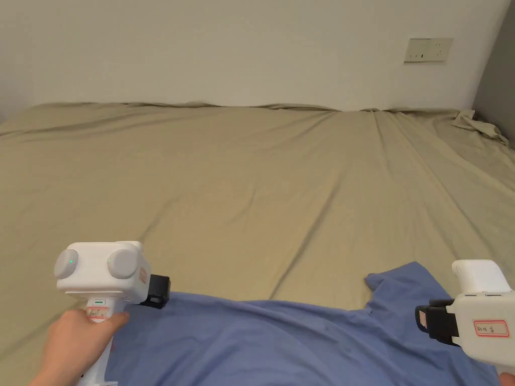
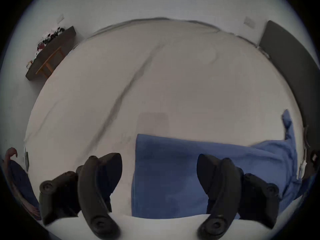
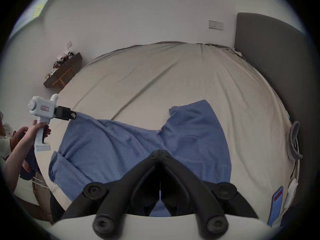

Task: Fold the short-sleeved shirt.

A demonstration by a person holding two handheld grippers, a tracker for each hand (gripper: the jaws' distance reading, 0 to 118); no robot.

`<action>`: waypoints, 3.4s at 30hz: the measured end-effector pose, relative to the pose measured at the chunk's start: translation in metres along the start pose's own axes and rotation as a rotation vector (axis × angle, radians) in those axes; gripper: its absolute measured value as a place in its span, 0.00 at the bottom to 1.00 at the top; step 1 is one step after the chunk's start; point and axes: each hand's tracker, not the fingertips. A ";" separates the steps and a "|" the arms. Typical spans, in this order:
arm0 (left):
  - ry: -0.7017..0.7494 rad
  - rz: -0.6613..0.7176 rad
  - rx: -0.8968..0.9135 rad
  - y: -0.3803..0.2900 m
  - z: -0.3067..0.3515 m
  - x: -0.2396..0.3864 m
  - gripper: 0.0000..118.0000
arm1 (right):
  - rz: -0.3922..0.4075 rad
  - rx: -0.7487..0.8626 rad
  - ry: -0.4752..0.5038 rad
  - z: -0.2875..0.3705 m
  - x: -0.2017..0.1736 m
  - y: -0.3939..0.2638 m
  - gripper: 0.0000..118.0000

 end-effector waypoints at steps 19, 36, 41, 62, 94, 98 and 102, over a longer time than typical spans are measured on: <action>-0.048 -0.091 0.110 -0.009 0.040 0.006 0.02 | -0.098 -0.142 -0.094 -0.063 0.052 0.048 1.00; -0.020 -0.146 0.109 -0.006 0.048 0.010 0.02 | -0.070 -0.319 -0.172 -0.120 0.080 0.038 0.03; -0.027 -0.165 0.161 -0.013 0.082 0.002 0.02 | -0.066 -0.199 -0.133 -0.072 0.073 0.042 0.03; 0.031 -0.224 -0.004 -0.232 0.120 -0.029 0.02 | -0.142 -0.218 -0.033 0.056 0.059 -0.174 0.03; -0.756 0.440 0.142 -0.251 0.155 -0.140 0.85 | -0.033 -0.031 0.041 0.118 -0.068 -0.152 0.03; -0.671 0.533 0.078 -0.252 0.106 -0.167 0.84 | -0.027 -0.039 0.056 0.109 -0.080 -0.146 0.03; -0.730 0.545 -0.026 -0.251 0.066 -0.151 0.84 | -0.035 -0.061 0.101 0.091 -0.090 -0.137 0.03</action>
